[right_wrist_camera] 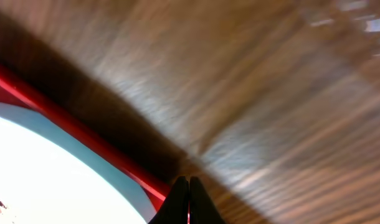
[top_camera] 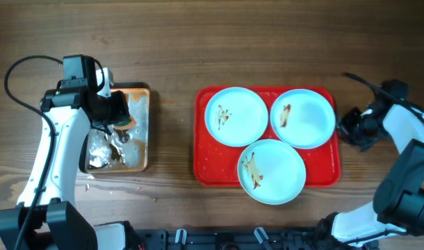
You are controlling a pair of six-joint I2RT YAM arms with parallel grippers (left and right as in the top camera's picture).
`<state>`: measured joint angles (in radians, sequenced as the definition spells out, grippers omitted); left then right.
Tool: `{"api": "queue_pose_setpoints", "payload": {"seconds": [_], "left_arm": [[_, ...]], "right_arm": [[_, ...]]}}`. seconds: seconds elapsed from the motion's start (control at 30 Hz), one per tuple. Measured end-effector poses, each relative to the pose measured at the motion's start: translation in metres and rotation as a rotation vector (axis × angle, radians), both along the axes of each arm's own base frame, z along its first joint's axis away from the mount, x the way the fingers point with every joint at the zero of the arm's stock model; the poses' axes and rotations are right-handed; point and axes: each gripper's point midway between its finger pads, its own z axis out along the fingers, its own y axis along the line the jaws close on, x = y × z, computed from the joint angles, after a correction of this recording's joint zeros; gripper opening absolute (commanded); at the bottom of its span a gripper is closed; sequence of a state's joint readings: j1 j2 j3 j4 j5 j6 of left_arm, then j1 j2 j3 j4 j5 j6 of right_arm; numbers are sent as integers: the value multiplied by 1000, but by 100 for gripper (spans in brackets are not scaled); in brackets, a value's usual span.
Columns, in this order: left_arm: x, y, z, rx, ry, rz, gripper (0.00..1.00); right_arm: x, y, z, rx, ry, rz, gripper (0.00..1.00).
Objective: Clean dirty plates on tray and stack at the side
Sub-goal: 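Move the right gripper to the top-right plate and grip its rim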
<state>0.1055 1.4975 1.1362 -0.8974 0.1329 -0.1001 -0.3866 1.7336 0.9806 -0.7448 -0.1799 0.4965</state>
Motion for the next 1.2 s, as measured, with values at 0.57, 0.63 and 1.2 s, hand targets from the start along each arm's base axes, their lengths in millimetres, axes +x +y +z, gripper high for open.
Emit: {"api": "queue_pose_setpoints", "payload": {"seconds": [0.57, 0.63, 1.2], "left_arm": [[3, 0, 1, 1, -12, 0, 4], [3, 0, 1, 1, -13, 0, 4], [10, -58, 7, -71, -67, -204, 4]], "right_arm": [[53, -12, 125, -144, -60, 115, 96], [62, 0, 148, -100, -130, 211, 100], [-7, 178, 104, 203, -120, 665, 52]]}}
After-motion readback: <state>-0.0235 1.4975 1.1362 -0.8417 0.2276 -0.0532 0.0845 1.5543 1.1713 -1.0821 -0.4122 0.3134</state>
